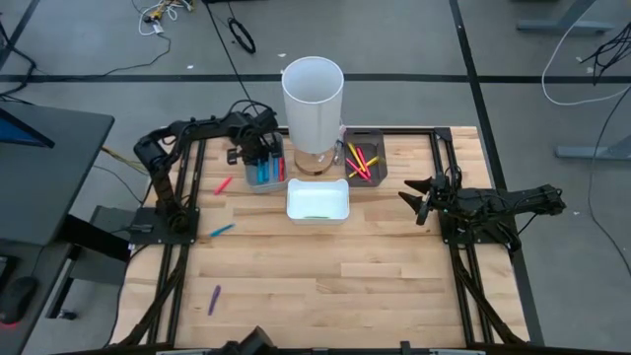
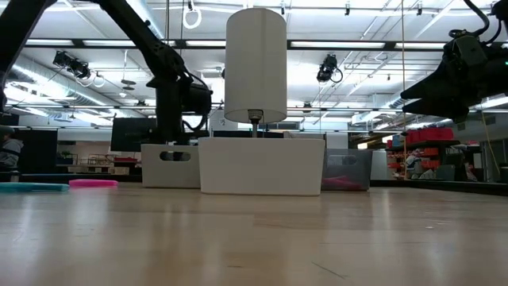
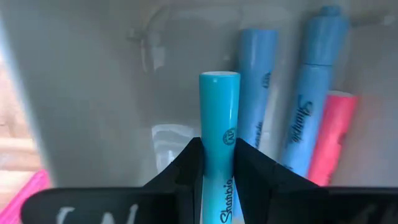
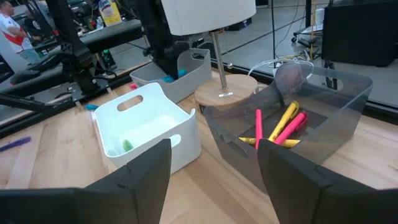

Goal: Pick & Place Markers
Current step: Put the blue highlighter pen into the gray bin, then put the pink pen into the white bin

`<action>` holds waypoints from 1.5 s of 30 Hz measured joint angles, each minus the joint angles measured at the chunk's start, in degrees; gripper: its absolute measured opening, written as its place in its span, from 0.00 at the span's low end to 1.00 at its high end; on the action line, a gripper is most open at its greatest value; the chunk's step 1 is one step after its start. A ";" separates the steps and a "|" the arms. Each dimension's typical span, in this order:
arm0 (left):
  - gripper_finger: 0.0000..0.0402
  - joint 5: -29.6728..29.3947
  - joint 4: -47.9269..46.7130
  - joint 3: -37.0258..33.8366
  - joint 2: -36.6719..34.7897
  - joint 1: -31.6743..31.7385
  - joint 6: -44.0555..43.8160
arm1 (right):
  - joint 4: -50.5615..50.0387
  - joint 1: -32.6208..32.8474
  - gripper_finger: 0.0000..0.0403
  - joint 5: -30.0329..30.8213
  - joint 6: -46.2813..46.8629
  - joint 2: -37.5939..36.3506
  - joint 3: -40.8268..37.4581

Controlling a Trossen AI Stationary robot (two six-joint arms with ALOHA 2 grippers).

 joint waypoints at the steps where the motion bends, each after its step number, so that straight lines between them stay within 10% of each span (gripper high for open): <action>1: 0.18 0.05 0.12 0.00 0.60 -0.18 0.00 | 0.00 0.02 0.60 0.00 0.00 0.00 0.00; 11: 0.21 -0.63 0.06 0.41 1.38 -0.57 -0.02 | 0.00 0.02 0.60 0.00 0.00 -0.02 0.00; 33: 0.65 -0.94 1.87 0.67 1.47 -1.73 -1.06 | 0.00 0.00 0.60 0.00 0.00 -0.02 0.00; 45: 0.66 0.06 -2.31 7.19 1.66 -2.01 0.18 | 0.00 0.00 0.60 0.00 0.00 -0.02 0.00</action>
